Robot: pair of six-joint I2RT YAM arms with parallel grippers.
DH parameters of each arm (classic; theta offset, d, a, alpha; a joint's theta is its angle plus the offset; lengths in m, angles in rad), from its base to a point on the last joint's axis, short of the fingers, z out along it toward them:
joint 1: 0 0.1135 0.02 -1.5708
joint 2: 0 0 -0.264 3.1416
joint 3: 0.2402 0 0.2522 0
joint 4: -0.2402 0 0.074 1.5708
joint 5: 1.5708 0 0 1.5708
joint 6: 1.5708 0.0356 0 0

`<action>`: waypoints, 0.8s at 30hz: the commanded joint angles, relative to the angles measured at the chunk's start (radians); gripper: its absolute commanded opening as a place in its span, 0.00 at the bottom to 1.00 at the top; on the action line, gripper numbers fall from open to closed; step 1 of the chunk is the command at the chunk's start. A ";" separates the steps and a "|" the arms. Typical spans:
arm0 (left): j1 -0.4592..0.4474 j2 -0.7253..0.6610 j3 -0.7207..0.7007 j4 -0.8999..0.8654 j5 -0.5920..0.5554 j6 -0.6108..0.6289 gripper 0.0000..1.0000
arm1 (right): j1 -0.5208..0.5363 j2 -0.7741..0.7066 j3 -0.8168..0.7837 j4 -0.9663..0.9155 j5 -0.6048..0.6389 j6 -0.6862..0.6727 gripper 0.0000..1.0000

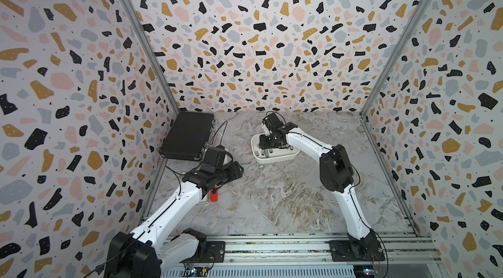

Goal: Put the socket on the desktop into the storage box
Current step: Place the socket head in the storage box.

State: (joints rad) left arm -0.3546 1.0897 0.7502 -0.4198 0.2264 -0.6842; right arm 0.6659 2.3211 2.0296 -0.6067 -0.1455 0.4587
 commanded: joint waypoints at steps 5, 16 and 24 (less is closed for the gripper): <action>0.004 -0.003 0.024 0.002 -0.011 0.021 0.59 | 0.001 -0.194 -0.126 0.044 -0.006 -0.011 0.43; 0.003 0.012 0.056 0.001 -0.018 0.040 0.59 | 0.003 -0.336 -0.308 0.102 -0.014 -0.014 0.43; -0.021 0.029 0.066 0.005 -0.034 0.049 0.59 | 0.003 -0.406 -0.399 0.127 -0.014 -0.017 0.43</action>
State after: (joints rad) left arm -0.3645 1.1088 0.7834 -0.4267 0.2134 -0.6613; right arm 0.6659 1.9823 1.6432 -0.4942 -0.1539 0.4519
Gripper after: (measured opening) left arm 0.587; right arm 0.429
